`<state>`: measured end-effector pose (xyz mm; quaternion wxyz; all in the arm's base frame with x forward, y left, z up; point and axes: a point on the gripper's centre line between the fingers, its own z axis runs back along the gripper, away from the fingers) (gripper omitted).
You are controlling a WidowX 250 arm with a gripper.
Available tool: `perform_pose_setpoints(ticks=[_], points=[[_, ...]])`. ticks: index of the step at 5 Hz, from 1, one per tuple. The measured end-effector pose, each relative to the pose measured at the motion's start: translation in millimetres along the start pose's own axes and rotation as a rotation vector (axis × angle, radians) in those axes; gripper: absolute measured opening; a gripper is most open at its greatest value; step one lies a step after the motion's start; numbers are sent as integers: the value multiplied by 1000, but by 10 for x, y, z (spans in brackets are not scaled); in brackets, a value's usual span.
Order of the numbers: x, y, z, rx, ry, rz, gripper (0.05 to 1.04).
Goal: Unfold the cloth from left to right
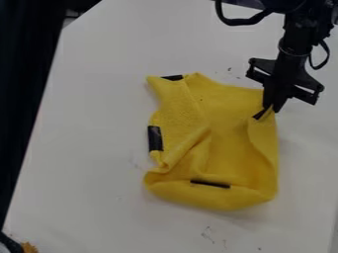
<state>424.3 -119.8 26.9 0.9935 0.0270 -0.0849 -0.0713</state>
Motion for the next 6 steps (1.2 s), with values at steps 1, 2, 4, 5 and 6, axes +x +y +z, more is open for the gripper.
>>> perform_pose_setpoints(ticks=[1,2,4,5,6], points=[[3,-28,-39,-17,12,-16,245],[9,-22,-40,-21,9,-7,516],[-27,-40,-62,-28,22,36,1008],[4,-122,-15,-76,20,85,1005],[66,-263,39,-154,2,104,1000]])
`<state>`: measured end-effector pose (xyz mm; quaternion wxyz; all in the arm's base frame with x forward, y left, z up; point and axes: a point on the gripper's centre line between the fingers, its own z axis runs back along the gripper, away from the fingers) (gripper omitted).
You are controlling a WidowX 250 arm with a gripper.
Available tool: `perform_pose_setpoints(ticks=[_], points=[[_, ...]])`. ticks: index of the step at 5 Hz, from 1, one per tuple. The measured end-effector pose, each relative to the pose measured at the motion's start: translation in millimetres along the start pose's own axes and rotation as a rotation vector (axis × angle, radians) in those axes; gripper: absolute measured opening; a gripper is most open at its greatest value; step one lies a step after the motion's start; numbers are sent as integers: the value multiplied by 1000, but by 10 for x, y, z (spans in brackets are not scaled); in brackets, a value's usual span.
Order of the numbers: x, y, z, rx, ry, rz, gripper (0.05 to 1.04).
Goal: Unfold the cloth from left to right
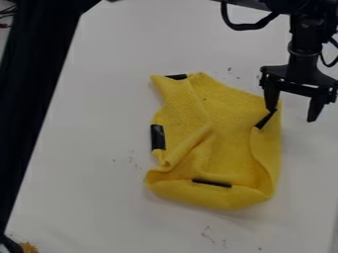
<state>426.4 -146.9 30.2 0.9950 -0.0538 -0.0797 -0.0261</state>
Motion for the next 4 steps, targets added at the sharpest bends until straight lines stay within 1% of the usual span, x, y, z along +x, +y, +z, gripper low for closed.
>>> perform_pose_setpoints(ticks=[1,2,3,4], points=[[-12,-112,37,38,-5,-35,1000],[-15,-31,111,112,-34,-30,1000],[-10,41,386,152,-66,-30,1000],[-24,112,451,166,-59,-19,1000]])
